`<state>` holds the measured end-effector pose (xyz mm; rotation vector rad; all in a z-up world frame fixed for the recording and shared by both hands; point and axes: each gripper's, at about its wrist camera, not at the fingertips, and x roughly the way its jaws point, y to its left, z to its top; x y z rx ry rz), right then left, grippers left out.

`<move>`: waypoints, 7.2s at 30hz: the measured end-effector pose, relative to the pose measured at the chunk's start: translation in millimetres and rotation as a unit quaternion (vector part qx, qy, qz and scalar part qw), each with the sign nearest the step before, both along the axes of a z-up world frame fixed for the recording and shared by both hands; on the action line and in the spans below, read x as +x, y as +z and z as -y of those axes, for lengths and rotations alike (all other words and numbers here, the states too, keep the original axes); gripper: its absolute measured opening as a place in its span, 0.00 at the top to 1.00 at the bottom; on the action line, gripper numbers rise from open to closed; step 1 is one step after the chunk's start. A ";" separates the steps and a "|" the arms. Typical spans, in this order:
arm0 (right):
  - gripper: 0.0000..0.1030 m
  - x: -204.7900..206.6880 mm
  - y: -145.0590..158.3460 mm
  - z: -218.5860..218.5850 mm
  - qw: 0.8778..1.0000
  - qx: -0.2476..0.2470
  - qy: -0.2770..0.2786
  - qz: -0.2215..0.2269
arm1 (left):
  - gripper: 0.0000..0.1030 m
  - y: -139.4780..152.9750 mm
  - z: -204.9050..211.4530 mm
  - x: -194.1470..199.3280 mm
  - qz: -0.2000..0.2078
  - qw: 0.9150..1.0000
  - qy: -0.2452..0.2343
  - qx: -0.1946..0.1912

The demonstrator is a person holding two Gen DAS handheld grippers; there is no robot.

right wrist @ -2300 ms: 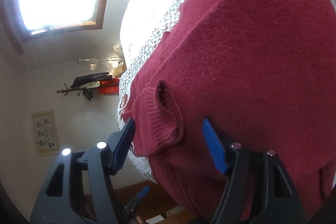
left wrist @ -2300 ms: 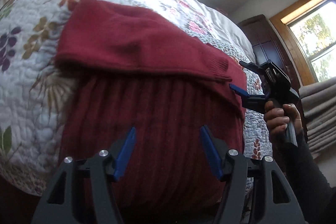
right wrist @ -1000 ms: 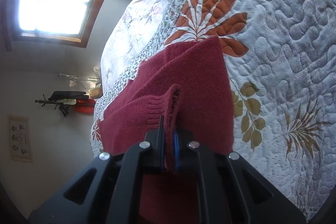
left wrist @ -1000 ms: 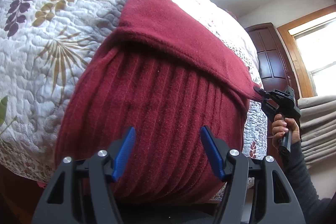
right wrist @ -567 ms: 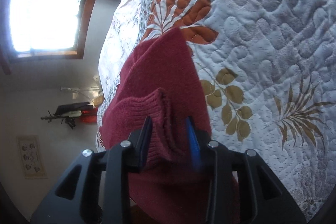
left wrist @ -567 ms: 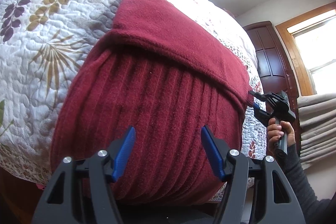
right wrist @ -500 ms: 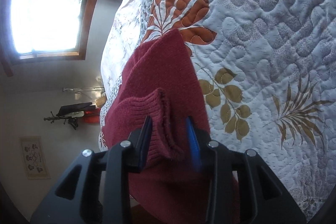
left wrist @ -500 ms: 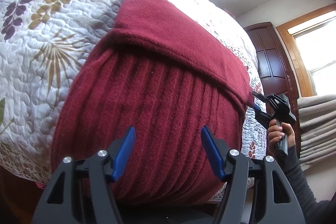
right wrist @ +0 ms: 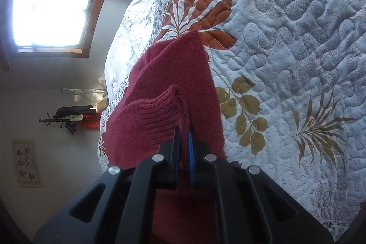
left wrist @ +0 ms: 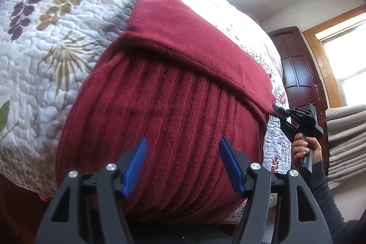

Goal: Fold small clothes

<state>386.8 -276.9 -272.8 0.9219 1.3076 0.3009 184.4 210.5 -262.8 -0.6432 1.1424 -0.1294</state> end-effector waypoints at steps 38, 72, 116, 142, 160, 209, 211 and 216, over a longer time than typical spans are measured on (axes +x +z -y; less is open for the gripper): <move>0.33 -247.6 -3.0 22.8 0.995 -0.093 0.041 -0.001 | 0.07 -79.1 -110.7 -105.5 -0.094 0.995 0.031 -0.021; 0.25 -344.9 -106.0 -45.2 0.992 -0.060 0.102 -0.044 | 0.92 -173.8 -102.4 -129.4 -0.144 0.983 -0.072 -0.088; 0.94 -386.0 -105.9 26.9 0.967 0.249 -0.001 0.045 | 0.93 -29.4 -118.5 -178.7 -0.117 0.932 0.003 -0.343; 0.94 -202.3 58.3 53.3 0.960 0.243 -0.086 0.109 | 0.93 -30.1 -143.6 -78.3 0.053 0.852 0.147 -0.500; 0.55 -86.3 1.1 43.7 0.983 0.183 -0.025 0.009 | 0.82 -78.1 -151.5 -4.2 0.003 0.872 0.254 -0.418; 0.70 -75.5 1.8 -30.1 0.978 -0.103 0.160 0.081 | 0.90 10.5 -50.1 77.8 -0.006 0.986 -0.142 0.087; 0.80 -75.9 -0.1 -29.1 0.979 -0.101 0.162 0.077 | 0.90 9.4 -48.5 79.3 -0.006 0.986 -0.141 0.090; 0.92 -83.7 12.5 -34.9 0.978 -0.108 0.153 0.088 | 0.92 21.5 -49.4 70.3 0.016 0.987 -0.128 0.094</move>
